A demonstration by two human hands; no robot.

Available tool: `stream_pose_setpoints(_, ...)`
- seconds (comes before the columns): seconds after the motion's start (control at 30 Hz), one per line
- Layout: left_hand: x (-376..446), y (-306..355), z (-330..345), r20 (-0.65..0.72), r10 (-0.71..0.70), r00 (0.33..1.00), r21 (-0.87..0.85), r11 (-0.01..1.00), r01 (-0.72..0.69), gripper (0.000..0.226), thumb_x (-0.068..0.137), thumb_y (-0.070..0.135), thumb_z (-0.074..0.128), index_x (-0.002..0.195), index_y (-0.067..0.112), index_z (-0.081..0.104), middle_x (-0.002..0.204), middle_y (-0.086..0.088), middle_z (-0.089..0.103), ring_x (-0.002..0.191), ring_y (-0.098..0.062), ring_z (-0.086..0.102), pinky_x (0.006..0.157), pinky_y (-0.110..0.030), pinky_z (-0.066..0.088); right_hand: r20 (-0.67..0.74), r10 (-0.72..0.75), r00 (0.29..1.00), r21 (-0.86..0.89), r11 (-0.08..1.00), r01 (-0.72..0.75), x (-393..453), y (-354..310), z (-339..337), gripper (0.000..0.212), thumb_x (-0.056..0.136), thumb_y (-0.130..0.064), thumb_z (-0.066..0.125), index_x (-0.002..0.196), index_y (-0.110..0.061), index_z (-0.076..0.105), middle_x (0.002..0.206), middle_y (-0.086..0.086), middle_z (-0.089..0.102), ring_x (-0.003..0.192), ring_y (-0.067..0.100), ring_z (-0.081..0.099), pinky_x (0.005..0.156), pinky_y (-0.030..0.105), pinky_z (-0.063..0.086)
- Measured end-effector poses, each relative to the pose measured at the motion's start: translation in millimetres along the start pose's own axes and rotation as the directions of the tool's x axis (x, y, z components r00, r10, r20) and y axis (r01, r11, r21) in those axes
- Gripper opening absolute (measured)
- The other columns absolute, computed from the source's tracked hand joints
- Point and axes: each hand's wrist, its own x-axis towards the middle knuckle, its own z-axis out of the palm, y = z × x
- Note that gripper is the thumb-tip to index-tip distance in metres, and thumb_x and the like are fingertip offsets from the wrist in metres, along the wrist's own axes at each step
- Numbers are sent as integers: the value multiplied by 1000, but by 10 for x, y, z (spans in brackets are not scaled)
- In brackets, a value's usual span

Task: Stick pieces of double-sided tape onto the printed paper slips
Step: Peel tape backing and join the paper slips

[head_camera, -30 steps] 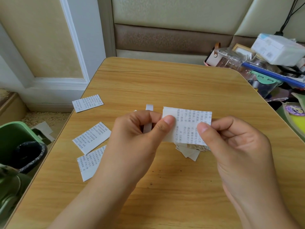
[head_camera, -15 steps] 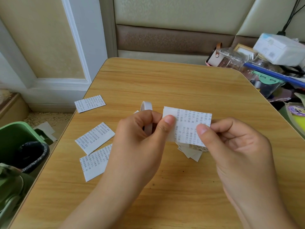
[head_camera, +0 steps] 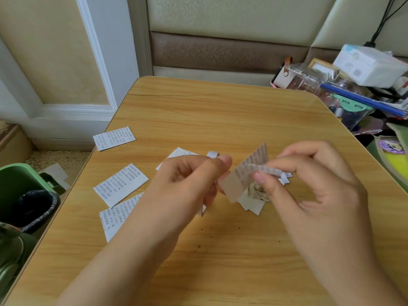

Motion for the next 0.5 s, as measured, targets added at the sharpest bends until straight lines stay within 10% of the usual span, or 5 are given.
stream_pose_setpoints(0.5, 28, -10, -52, -121, -21, 992, -26, 1000, 18, 16, 65, 24, 64, 53, 14, 61, 47, -3, 40, 48, -19, 31, 53, -34, 25, 105, -327, 939, -6, 944, 329, -31, 5, -101, 17, 89, -5, 61, 75, -7, 71, 99, -2, 69, 98, 18, 61, 84, 35, 48)
